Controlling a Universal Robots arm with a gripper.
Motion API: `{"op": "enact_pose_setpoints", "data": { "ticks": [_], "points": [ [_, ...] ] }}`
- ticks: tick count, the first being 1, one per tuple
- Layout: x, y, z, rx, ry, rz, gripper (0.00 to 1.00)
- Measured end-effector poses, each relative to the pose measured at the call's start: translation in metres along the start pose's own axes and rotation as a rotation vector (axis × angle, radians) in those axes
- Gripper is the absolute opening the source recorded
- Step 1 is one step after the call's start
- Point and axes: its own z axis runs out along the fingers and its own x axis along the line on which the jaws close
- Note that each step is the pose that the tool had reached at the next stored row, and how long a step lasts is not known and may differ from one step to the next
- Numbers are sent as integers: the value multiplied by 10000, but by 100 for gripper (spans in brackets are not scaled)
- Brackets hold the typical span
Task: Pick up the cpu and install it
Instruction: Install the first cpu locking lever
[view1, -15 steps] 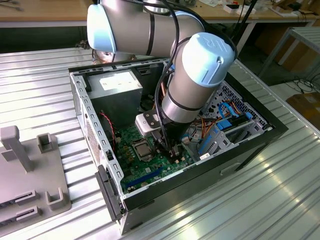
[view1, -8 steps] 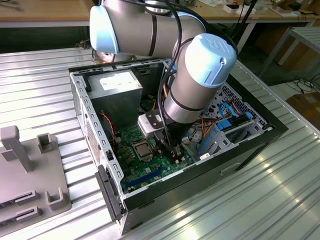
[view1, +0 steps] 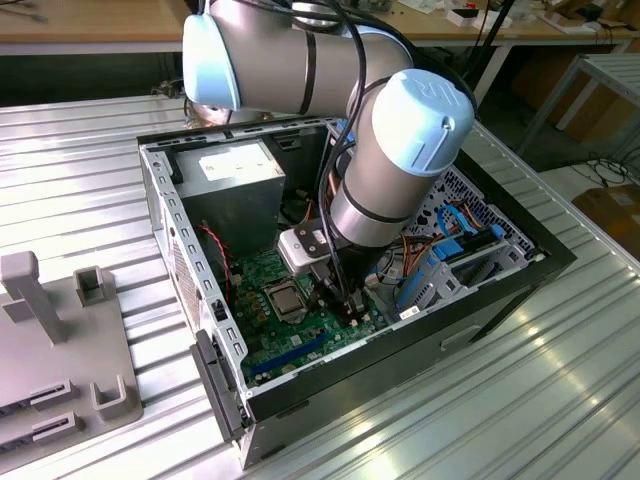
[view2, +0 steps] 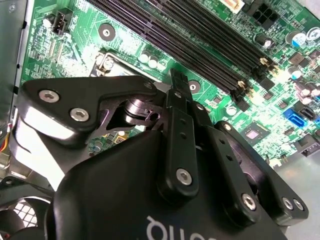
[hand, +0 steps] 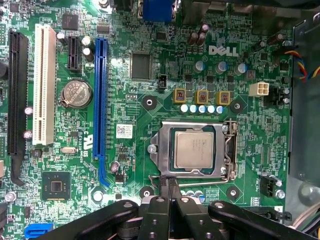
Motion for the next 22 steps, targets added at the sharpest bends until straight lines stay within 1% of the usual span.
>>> {"op": "enact_pose_setpoints", "data": {
  "ticks": [5,9,11,14,18,20,21,22],
  "points": [
    [3,-7,32,-2,2,-18,11],
    [3,-7,30,-1,2,-22,11],
    [-1,-5,-4,3,-10,-22,11],
    [-19,0,-130,-1,0,-23,11],
    [-59,5,-240,0,-1,-21,11],
    [-88,15,-274,-1,1,-22,11],
    [-104,58,-271,0,-1,-22,11],
    [-107,76,-270,0,-1,-20,11]
  ]
}}
